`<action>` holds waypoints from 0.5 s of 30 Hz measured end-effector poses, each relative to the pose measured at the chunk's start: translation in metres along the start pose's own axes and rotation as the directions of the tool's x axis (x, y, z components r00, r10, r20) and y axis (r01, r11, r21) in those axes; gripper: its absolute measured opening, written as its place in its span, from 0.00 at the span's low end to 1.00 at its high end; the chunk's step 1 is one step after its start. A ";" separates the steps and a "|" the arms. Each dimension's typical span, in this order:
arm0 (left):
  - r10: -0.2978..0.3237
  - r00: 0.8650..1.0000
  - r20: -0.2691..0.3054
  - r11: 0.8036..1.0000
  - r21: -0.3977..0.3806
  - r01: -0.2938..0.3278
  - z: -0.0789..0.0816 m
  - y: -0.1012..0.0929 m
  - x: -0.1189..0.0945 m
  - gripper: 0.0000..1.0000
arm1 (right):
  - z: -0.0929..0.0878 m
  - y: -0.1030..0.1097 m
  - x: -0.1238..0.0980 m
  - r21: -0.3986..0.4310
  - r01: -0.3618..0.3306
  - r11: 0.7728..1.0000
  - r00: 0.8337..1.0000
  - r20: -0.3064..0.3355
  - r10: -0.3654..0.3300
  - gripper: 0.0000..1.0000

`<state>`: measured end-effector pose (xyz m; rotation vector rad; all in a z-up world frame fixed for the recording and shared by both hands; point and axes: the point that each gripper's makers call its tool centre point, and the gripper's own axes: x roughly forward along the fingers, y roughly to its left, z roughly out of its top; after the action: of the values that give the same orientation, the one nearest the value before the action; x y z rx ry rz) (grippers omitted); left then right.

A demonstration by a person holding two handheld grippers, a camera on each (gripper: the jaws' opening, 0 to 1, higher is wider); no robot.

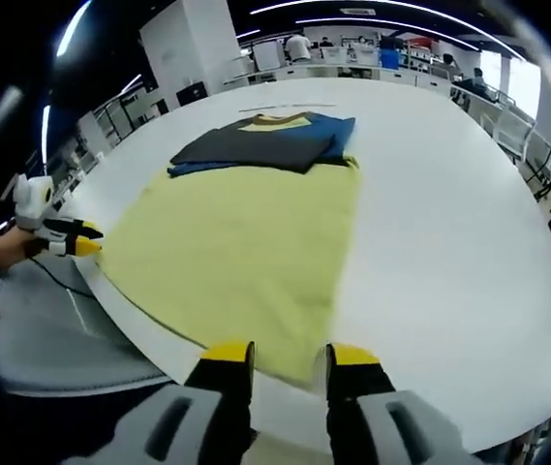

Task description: Fold the garment on the visible template until the final outline fits inside the template.

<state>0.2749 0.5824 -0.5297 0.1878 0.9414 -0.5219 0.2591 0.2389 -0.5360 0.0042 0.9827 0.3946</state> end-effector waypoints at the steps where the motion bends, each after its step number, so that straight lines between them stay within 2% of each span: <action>1: 0.003 1.000 -0.002 1.000 -0.009 -0.003 -0.001 0.000 0.000 0.14 | -0.001 0.000 0.000 0.004 -0.002 1.000 1.000 -0.001 0.002 0.22; 9: 0.014 1.000 -0.010 0.997 -0.070 -0.015 -0.006 0.003 -0.001 0.10 | -0.001 -0.004 0.000 0.044 0.002 0.999 1.000 0.007 -0.003 0.11; 15: 0.009 0.999 -0.033 0.997 -0.082 -0.011 -0.011 0.000 0.001 0.08 | 0.001 -0.002 0.001 0.069 -0.008 0.998 1.000 0.017 0.007 0.07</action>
<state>0.2674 0.5863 -0.5366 0.1269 0.9918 -0.4711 0.2614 0.2381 -0.5366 0.0730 0.9799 0.3666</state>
